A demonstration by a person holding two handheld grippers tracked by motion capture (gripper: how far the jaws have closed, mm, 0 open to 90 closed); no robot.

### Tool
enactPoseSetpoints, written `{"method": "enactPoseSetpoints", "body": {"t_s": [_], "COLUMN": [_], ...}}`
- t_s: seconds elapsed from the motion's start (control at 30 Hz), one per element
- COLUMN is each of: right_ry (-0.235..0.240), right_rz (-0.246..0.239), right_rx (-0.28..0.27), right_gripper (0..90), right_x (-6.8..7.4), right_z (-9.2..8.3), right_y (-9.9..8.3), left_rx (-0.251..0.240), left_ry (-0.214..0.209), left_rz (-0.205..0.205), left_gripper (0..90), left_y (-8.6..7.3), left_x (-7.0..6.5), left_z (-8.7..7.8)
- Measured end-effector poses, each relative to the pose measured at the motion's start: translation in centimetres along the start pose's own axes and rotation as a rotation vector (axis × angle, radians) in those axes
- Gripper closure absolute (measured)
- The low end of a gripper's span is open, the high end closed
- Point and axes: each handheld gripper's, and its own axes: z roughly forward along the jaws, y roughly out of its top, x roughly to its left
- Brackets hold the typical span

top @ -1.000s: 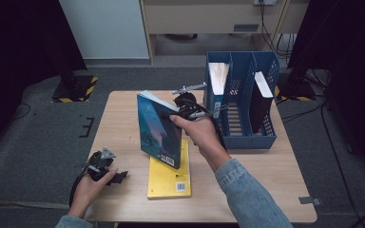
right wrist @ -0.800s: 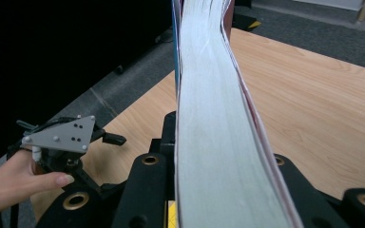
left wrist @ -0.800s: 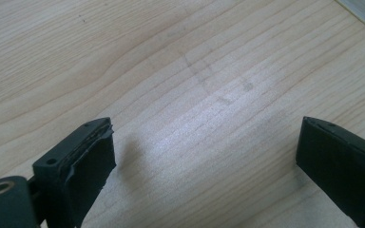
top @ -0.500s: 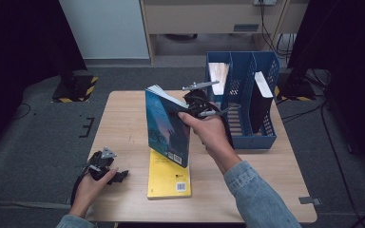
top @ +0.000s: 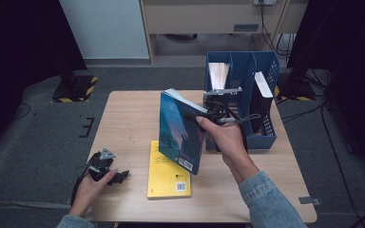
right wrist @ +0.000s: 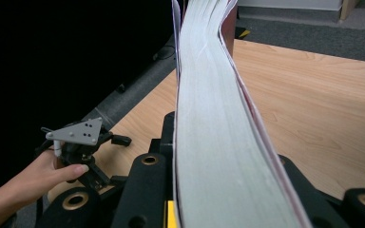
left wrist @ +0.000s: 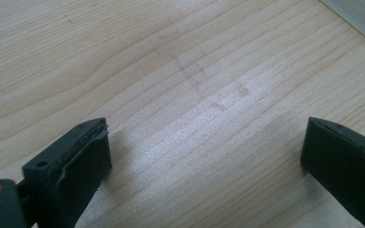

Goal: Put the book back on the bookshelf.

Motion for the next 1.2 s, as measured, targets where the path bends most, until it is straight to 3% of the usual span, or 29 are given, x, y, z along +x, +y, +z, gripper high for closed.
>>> {"method": "enactPoseSetpoints", "body": {"t_s": [0.33, 1.2], "right_ry": [-0.01, -0.058], "right_rz": [0.01, 0.019], "right_rx": [-0.025, -0.035], "right_gripper": [73.2, 73.0], "right_x": [-0.4, -1.2], "right_z": [-2.0, -7.9], "right_y": [-1.4, -3.7], "left_rx": [-0.06, -0.088], "left_ry": [0.008, 0.017], "left_rz": [-0.014, -0.026], "left_gripper": [0.0, 0.0], "left_y": [-0.5, -0.8], "left_x": [0.1, 0.0], "left_z": [0.3, 0.3]}}
